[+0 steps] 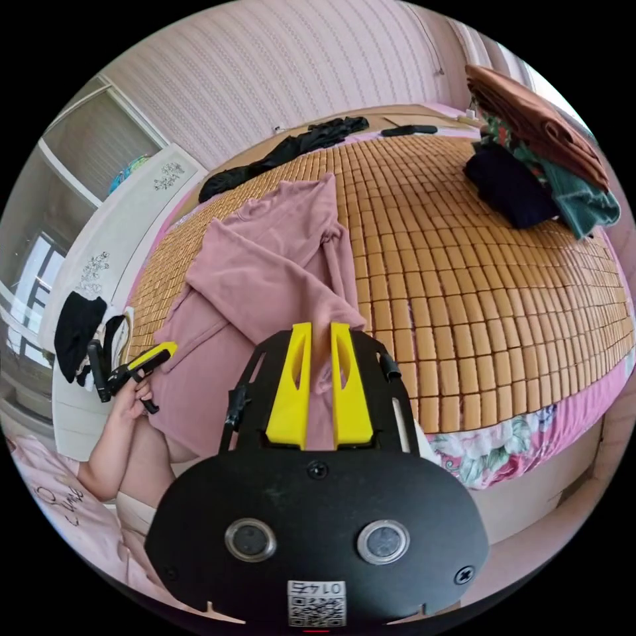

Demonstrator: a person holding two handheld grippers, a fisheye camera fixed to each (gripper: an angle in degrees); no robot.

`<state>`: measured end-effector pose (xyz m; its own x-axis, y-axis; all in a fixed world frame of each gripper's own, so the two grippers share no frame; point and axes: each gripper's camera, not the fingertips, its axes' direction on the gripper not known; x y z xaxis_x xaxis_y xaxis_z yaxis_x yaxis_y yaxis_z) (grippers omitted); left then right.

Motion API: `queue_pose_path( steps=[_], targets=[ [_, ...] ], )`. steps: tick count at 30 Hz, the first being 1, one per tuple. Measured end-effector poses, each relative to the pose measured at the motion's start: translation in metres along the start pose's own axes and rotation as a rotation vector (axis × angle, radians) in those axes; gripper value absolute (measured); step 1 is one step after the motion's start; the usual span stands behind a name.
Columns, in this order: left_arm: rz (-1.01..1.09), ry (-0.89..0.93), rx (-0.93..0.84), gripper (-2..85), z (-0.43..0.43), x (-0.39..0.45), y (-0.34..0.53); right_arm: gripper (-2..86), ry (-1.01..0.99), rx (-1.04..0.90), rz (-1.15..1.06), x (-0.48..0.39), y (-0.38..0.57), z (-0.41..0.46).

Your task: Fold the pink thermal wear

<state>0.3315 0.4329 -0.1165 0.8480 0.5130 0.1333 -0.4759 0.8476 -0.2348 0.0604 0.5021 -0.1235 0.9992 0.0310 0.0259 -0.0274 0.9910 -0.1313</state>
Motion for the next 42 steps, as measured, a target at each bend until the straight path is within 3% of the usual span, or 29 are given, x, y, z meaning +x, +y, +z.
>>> queue_pose_path(
  steps=[4,11,16,21,24,30,36,42],
  targets=[
    [-0.023,0.011,0.019,4.6,-0.002,-0.008,-0.004,8.9,0.084,0.022,0.017,0.004,0.011,-0.007],
    [0.050,-0.052,0.094,4.9,-0.012,-0.015,-0.044,9.4,0.062,0.032,0.006,0.007,0.037,-0.018],
    [0.144,-0.158,-0.002,8.5,0.050,-0.034,-0.126,5.5,0.093,-0.057,-0.021,0.011,0.028,0.006],
    [0.242,-0.259,-0.156,4.6,0.102,-0.040,-0.165,1.8,-0.177,0.010,0.012,0.013,0.013,-0.052],
    [0.185,-0.274,-0.101,2.8,0.089,-0.061,-0.169,1.7,-0.118,-0.090,-0.045,0.005,0.012,-0.067],
    [-0.157,-0.015,-0.059,5.3,0.085,-0.155,-0.149,3.9,0.024,-0.311,-0.040,0.025,0.037,-0.021],
    [-0.174,0.011,0.003,5.4,0.050,-0.187,-0.151,7.1,0.039,-0.182,-0.116,0.032,0.010,-0.038],
    [-0.120,-0.032,0.068,6.4,0.042,-0.200,-0.202,10.3,0.145,0.083,-0.382,0.008,-0.103,-0.013]
  ],
)
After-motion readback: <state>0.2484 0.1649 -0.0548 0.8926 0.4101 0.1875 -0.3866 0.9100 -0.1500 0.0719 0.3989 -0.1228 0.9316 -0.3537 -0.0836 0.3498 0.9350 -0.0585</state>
